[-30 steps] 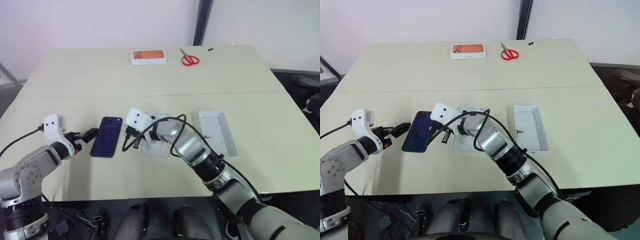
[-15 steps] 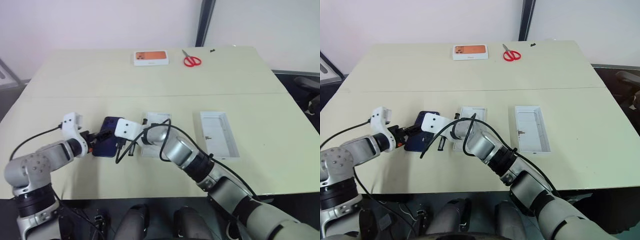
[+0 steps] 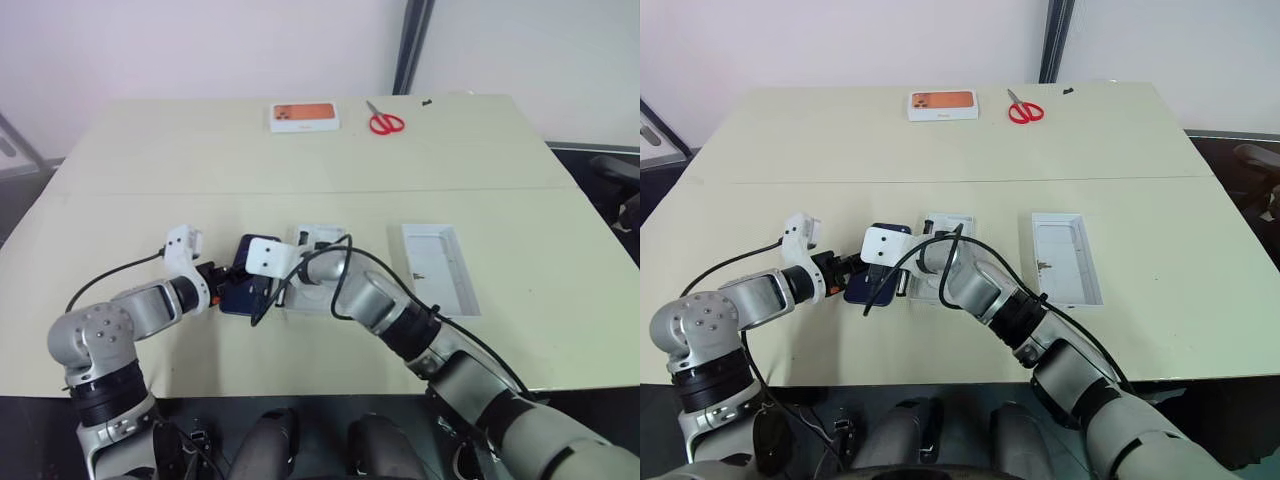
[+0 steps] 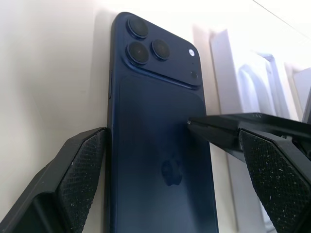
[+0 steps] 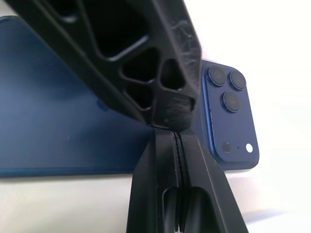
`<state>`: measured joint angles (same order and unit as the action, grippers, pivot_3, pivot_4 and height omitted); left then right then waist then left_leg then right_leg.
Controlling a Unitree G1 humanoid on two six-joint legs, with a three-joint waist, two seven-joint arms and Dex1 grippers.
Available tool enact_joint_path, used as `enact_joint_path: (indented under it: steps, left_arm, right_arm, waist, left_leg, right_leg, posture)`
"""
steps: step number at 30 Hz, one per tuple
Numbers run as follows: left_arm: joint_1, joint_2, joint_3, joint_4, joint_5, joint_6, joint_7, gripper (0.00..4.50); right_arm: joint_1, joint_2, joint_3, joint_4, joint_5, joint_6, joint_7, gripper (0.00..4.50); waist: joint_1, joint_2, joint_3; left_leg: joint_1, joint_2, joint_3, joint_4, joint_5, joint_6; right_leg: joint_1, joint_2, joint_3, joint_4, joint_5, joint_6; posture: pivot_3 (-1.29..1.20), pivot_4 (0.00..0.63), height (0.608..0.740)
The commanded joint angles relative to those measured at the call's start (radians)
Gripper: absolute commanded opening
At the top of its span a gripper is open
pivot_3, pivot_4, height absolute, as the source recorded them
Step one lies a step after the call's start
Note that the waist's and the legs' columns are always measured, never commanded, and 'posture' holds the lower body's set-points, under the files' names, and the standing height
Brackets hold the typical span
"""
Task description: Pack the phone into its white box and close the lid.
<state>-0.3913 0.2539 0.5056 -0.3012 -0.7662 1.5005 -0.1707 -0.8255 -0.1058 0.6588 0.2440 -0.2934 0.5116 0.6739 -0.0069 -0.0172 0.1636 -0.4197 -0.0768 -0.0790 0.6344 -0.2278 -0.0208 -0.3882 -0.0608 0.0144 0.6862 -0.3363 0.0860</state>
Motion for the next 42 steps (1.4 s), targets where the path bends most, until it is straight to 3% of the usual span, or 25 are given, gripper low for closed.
enact_joint_path:
  steps: [1, 13, 28, 36, 42]
  left_arm:
    - [0.015, -0.031, -0.04, 0.0, -0.02, 0.055, -0.014, 4.5]
    - [0.019, -0.041, -0.023, -0.013, -0.013, 0.058, -0.012, 4.5]
    - [0.029, -0.056, -0.02, -0.03, -0.023, 0.061, -0.02, 4.5]
    - [-0.035, -0.161, 0.11, -0.024, -0.059, 0.111, -0.011, 4.5]
    - [-0.056, -0.177, 0.144, -0.009, -0.062, 0.114, 0.007, 4.5]
  right_arm:
    - [0.007, -0.02, 0.01, -0.035, -0.033, -0.013, 0.01, 0.03]
    - [0.01, -0.135, 0.049, -0.112, -0.123, -0.062, 0.108, 0.03]
    - [0.031, -0.118, 0.071, -0.111, -0.193, -0.122, 0.157, 0.03]
    - [0.046, -0.086, 0.051, -0.089, -0.189, -0.121, 0.152, 0.03]
    - [0.056, -0.089, 0.038, -0.085, -0.193, -0.123, 0.151, 0.03]
  waist:
    - [-0.001, 0.0, 0.0]
    - [-0.003, 0.0, 0.0]
    - [-0.004, 0.0, 0.0]
    - [-0.006, -0.001, 0.0]
    - [-0.009, -0.001, 0.0]
  left_leg:
    - [0.0, 0.0, 0.0, 0.0, 0.0, 0.0]
    - [0.0, 0.0, 0.0, 0.0, 0.0, 0.0]
    - [0.0, 0.0, 0.0, 0.0, 0.0, 0.0]
    - [0.001, 0.0, 0.0, -0.001, 0.0, 0.0]
    - [0.001, 0.0, 0.0, -0.001, 0.0, -0.001]
  right_leg:
    - [0.0, 0.0, 0.0, 0.0, 0.0, 0.0]
    - [0.0, 0.0, 0.0, 0.0, 0.0, 0.0]
    - [0.0, 0.0, 0.0, 0.0, 0.0, 0.0]
    - [0.001, 0.0, 0.0, -0.001, 0.0, 0.0]
    - [0.001, 0.0, 0.0, 0.0, 0.0, 0.0]
  posture:
    - [0.0, 0.15, 0.74]
    - [0.0, 0.15, 0.74]
    - [0.0, 0.15, 0.74]
    - [0.0, 0.15, 0.74]
    - [0.0, 0.15, 0.74]
